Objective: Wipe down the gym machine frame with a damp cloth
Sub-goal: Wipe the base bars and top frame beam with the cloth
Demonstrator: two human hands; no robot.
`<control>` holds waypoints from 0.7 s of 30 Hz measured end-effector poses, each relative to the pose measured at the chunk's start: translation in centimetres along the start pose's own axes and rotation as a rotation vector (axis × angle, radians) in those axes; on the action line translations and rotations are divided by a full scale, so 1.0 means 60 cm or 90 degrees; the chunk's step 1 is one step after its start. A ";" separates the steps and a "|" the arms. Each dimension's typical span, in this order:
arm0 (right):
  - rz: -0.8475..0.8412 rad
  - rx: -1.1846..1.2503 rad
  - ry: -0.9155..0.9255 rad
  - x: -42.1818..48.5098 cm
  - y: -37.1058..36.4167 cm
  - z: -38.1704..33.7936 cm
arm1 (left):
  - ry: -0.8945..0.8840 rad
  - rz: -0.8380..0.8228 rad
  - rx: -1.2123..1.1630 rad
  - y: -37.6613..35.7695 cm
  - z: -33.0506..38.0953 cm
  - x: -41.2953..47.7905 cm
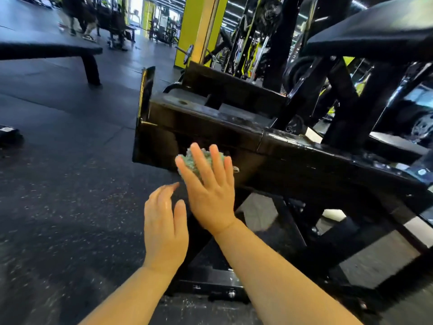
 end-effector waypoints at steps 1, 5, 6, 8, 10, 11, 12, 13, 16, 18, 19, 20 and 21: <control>-0.013 -0.014 0.019 -0.019 -0.007 -0.002 | 0.059 -0.024 -0.016 -0.008 -0.028 -0.008; 0.010 -0.079 -0.077 -0.111 0.018 0.090 | 0.163 -0.138 -0.055 -0.068 -0.085 -0.055; 0.049 -0.075 -0.179 -0.119 0.040 0.140 | 0.168 -0.149 -0.059 -0.083 -0.088 -0.058; 0.145 -0.003 -0.444 -0.125 0.083 0.231 | 0.176 -0.117 -0.060 -0.095 -0.088 -0.048; 0.223 0.060 -0.615 -0.119 0.099 0.251 | 0.186 -0.055 -0.067 -0.095 -0.090 -0.034; 0.222 0.069 -0.606 -0.104 0.092 0.230 | 0.203 -0.030 -0.079 -0.092 -0.091 -0.028; 0.186 0.060 -0.533 -0.086 0.076 0.192 | 0.237 -0.012 -0.101 -0.091 -0.100 -0.026; 0.136 0.039 -0.418 -0.067 0.055 0.145 | 0.277 0.001 -0.137 -0.089 -0.108 -0.024; -0.010 -0.014 -0.105 -0.085 -0.015 0.028 | 0.382 -0.005 -0.253 -0.082 -0.134 -0.011; -0.090 -0.033 -0.023 -0.141 -0.042 0.000 | 0.432 -0.047 -0.297 -0.085 -0.161 0.004; -0.140 -0.034 0.018 -0.177 -0.057 -0.018 | 0.462 -0.070 -0.315 -0.085 -0.181 0.010; -0.194 -0.044 0.069 -0.215 -0.068 -0.033 | 0.483 -0.096 -0.324 -0.087 -0.199 0.015; -0.240 -0.058 0.112 -0.245 -0.076 -0.044 | 0.504 -0.124 -0.323 -0.090 -0.216 0.017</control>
Point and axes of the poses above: each hand's wrist, its own x-axis towards the middle knuckle, its own y-axis out of the back of the hand, z = x × y, the point moved 9 cm from there along x, towards the middle knuckle
